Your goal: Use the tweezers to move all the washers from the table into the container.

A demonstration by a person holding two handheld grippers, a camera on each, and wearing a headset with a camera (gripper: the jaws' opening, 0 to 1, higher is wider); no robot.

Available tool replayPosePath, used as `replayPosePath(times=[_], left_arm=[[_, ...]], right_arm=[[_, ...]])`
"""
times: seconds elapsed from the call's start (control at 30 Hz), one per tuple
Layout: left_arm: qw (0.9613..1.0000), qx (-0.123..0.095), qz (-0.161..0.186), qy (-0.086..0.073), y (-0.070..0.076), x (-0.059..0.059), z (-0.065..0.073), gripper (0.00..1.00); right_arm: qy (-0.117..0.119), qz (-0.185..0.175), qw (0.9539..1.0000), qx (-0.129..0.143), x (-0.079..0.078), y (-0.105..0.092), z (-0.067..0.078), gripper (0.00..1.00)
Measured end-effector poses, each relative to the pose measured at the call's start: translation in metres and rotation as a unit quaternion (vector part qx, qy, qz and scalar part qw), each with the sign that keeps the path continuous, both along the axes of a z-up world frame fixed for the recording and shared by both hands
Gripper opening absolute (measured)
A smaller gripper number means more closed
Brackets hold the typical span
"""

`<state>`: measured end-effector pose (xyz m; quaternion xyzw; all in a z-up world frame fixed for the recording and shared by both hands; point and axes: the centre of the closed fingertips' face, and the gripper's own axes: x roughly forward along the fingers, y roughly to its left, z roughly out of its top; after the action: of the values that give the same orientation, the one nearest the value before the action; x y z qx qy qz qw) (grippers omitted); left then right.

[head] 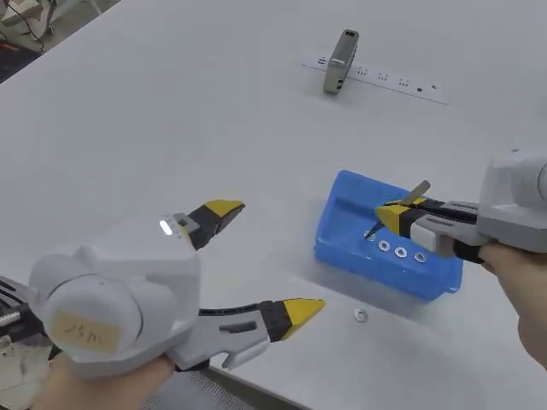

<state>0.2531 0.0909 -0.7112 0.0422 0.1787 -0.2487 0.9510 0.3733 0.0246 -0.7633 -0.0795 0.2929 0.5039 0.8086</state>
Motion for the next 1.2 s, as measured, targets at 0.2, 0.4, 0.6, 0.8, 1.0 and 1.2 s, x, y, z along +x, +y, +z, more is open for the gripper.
replayPosePath(times=[0.2, 0.4, 0.6, 0.8, 1.0, 1.2], left_arm=[[1.0000, 0.001, 0.002, 0.001, 0.001, 0.000, 0.000, 0.75], [1.0000, 0.001, 0.004, 0.000, 0.001, 0.000, 0.000, 0.75], [1.0000, 0.000, 0.004, 0.000, 0.001, 0.000, 0.000, 0.75], [1.0000, -0.001, 0.006, -0.001, 0.002, 0.000, 0.001, 0.75], [1.0000, -0.001, 0.005, 0.000, 0.002, 0.000, 0.000, 0.75], [1.0000, -0.001, 0.002, 0.001, 0.001, 0.000, 0.000, 0.75]], right_arm=[[0.000, 0.006, 0.9999, -0.012, -0.002, 0.001, -0.006, 0.03], [-0.006, 0.010, 0.9997, -0.020, -0.003, 0.000, -0.008, 0.03], [-0.003, 0.005, 0.9999, -0.015, -0.003, -0.001, -0.007, 0.03], [-0.007, 0.000, 1.0000, -0.003, -0.003, -0.003, 0.003, 0.04], [-0.026, 0.007, 0.9995, 0.018, -0.010, -0.002, 0.025, 0.03], [-0.044, 0.015, 0.9982, 0.039, -0.024, -0.003, 0.048, 0.03]])
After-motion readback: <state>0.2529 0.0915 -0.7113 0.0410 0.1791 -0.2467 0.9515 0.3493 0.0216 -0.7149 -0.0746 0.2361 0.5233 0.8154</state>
